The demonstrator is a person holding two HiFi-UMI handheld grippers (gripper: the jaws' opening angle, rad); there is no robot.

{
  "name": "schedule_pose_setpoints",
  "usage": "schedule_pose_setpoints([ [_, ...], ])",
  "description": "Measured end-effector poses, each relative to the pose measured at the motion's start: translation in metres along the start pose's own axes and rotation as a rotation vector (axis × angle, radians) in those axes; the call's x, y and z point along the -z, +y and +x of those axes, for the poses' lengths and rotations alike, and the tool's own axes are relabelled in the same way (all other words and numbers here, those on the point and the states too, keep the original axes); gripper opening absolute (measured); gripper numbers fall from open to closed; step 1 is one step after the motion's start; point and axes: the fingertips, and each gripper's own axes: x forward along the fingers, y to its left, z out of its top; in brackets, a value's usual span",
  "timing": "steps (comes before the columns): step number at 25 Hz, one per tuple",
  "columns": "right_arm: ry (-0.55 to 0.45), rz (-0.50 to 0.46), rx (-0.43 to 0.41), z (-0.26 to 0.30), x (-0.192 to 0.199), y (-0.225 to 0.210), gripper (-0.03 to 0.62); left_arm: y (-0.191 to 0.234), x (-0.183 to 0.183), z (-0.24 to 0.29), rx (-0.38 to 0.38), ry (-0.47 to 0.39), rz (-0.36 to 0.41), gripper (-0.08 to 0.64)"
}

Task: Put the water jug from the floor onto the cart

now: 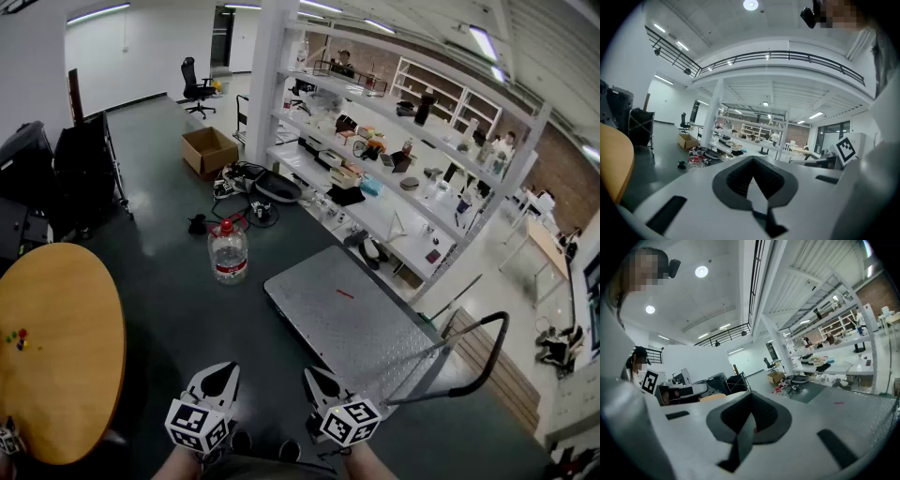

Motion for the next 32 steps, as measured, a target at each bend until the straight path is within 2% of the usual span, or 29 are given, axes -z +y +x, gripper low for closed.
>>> schedule_pose_setpoints([
  [14, 0.033, 0.001, -0.015, 0.009, 0.012, 0.002, -0.012, 0.008, 0.003, 0.005, -0.001, 0.005, -0.024, 0.005],
  [19, 0.028, 0.007, 0.025, 0.016, 0.012, -0.004, -0.011, 0.013, 0.005, 0.007, 0.001, 0.014, -0.018, 0.005],
  [24, 0.017, 0.022, 0.049, 0.034, 0.012, 0.004, -0.011, 0.032, 0.001, -0.004, 0.004, 0.009, -0.023, 0.005],
  [32, 0.018, 0.043, 0.083, 0.078, 0.024, 0.016, -0.011, 0.088, 0.007, -0.010, -0.045, 0.022, -0.028, 0.005],
])
